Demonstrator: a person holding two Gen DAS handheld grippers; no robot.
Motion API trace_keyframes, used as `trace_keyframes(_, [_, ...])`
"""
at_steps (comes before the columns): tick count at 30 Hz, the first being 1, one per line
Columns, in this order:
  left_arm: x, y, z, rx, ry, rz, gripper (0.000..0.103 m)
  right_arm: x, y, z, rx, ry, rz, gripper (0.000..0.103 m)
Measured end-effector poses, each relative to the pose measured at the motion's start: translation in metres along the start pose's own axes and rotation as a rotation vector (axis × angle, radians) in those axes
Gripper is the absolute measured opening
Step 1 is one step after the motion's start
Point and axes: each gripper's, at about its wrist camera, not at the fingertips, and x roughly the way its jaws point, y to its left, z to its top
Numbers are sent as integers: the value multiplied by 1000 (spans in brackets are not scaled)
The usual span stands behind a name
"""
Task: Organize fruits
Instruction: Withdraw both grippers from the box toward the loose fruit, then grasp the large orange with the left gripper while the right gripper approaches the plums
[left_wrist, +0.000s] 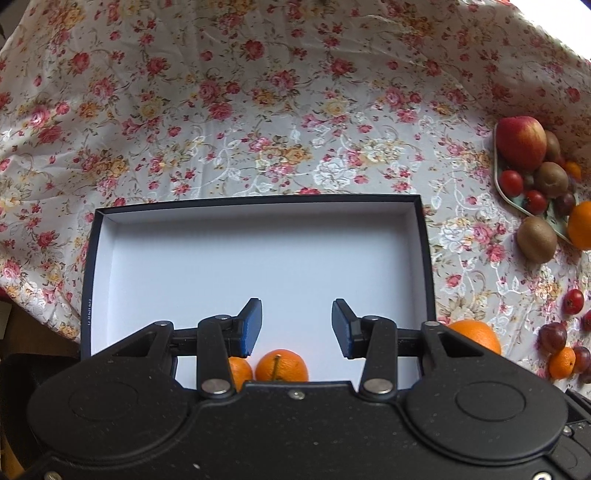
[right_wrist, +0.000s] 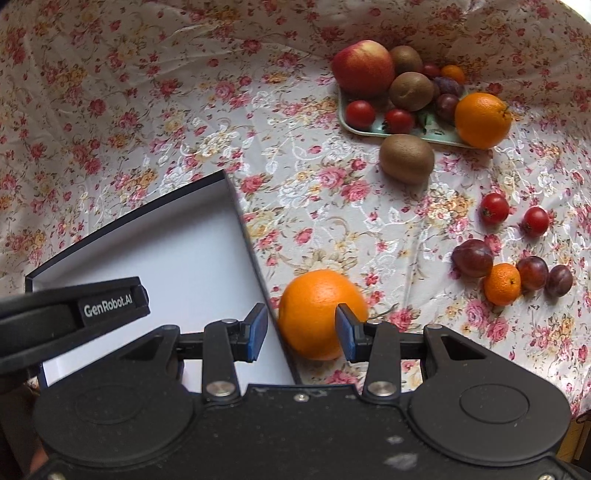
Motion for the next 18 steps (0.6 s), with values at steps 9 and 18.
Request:
trace_keyframes(9, [-1,-47,-11,88,15,-31,50,-2,-54,8,81,11,-49,43])
trace_keyframes(18, [3,-83,-23,149,58,-80,50,-1,-103,9,173,30,-81,43])
